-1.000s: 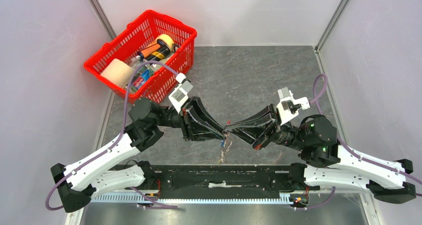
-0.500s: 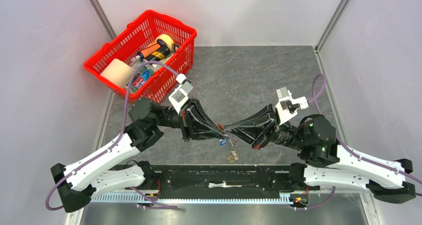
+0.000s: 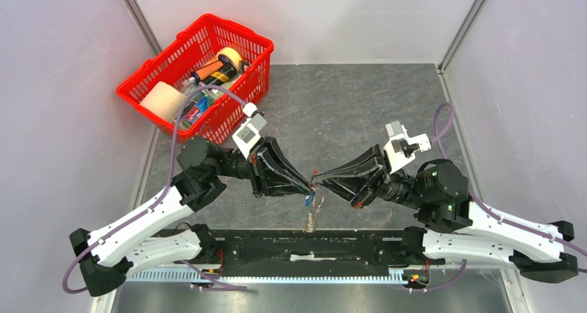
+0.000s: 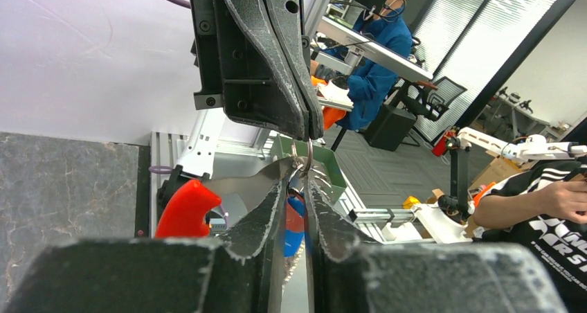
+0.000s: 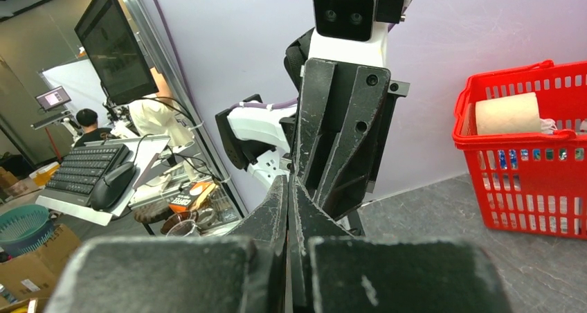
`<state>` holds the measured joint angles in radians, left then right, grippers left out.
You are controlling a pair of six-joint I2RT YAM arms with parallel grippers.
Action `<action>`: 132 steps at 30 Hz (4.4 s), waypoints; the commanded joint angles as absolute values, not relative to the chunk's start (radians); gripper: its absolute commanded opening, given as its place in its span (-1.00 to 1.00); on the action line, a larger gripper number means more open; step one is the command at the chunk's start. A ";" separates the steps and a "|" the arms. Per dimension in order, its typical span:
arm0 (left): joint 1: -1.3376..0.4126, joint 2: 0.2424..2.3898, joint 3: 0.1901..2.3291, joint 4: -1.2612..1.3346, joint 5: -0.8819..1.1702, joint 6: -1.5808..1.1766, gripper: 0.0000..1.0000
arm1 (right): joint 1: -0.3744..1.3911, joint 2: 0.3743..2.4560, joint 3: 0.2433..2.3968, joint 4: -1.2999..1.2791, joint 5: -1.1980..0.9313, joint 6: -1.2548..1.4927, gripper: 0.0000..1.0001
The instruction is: Put the keys on the keyring
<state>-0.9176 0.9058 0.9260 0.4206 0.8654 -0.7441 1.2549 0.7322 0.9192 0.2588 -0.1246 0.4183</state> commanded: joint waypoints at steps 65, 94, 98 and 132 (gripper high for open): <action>-0.914 0.869 1.003 0.351 0.763 -0.664 -0.95 | 1.261 0.707 0.905 0.314 -0.014 0.486 -0.96; -0.914 0.961 1.019 0.216 1.050 -0.691 -0.95 | 1.261 0.860 1.410 -0.763 -0.266 0.250 -0.16; -0.916 0.964 0.997 0.219 1.061 -0.694 -0.96 | 1.260 0.873 1.408 -0.749 -0.271 0.261 -0.15; -0.916 0.941 0.928 0.233 1.061 -0.674 -0.96 | 1.261 0.962 1.423 -0.695 -0.278 0.284 -0.60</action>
